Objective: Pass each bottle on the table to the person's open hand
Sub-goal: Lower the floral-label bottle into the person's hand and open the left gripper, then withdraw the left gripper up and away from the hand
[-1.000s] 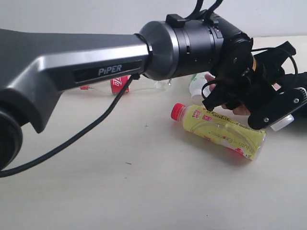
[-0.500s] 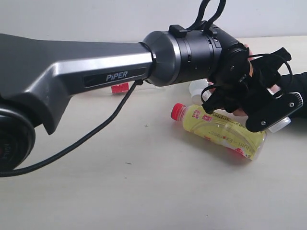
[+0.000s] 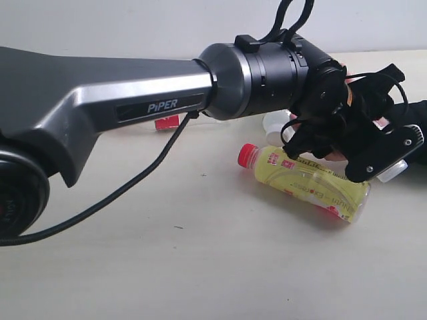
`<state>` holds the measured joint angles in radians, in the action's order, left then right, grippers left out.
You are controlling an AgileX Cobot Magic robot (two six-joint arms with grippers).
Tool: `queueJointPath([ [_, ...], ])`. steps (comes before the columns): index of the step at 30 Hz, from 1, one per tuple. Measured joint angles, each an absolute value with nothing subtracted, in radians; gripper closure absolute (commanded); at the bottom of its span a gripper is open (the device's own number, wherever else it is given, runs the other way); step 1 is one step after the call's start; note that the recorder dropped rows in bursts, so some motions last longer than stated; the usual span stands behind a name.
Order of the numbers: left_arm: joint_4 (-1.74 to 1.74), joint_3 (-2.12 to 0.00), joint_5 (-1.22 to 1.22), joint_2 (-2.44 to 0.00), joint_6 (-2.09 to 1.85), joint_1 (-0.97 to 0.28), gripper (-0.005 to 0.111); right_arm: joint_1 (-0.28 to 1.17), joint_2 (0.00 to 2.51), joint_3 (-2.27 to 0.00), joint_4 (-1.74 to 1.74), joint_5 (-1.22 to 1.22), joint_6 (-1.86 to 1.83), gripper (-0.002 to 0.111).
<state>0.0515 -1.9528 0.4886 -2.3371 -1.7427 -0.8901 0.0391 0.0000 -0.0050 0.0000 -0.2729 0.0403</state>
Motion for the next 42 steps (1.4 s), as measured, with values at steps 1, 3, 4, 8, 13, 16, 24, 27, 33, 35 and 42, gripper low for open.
queueJointPath([
  [1,0.051,-1.953,0.486,-2.337,-1.739,-0.89,0.039,0.039,0.0,-0.005,0.0,-0.273,0.04,0.108],
  [3,0.051,-1.953,0.484,-2.337,-1.735,-0.89,0.039,0.039,0.0,-0.005,0.0,-0.273,0.04,0.108],
  [4,0.051,-1.953,0.483,-2.337,-1.735,-0.89,0.039,0.039,0.0,-0.005,0.0,-0.273,0.04,0.108],
  [8,0.051,-1.953,0.481,-2.337,-1.73,-0.889,0.039,0.039,0.0,-0.005,0.0,-0.273,0.04,0.108],
  [13,0.051,-1.953,0.481,-2.337,-1.73,-0.889,0.031,0.039,0.0,-0.005,0.0,-0.273,0.04,0.108],
  [16,0.051,-1.953,0.469,-2.337,-1.725,-0.889,0.017,0.039,0.0,-0.005,0.0,-0.273,0.04,0.108],
  [24,0.07,-1.953,0.463,-2.337,-1.716,-0.889,0.018,0.039,0.0,-0.005,0.0,-0.273,0.04,0.108],
  [27,0.07,-1.953,0.465,-2.328,-1.716,-0.889,0.018,0.039,0.0,-0.005,0.0,-0.273,0.04,0.108],
  [33,0.07,-1.953,0.499,-2.294,-1.707,-0.889,0.018,0.039,0.0,-0.005,0.0,-0.273,0.04,0.108],
  [35,0.077,-1.953,0.513,-2.283,-1.697,-0.889,0.018,0.039,0.0,-0.005,0.0,-0.273,0.04,0.108],
  [42,0.117,-1.953,0.569,-2.252,-1.669,-0.889,0.018,0.039,0.0,-0.005,0.0,-0.273,0.04,0.108],
])
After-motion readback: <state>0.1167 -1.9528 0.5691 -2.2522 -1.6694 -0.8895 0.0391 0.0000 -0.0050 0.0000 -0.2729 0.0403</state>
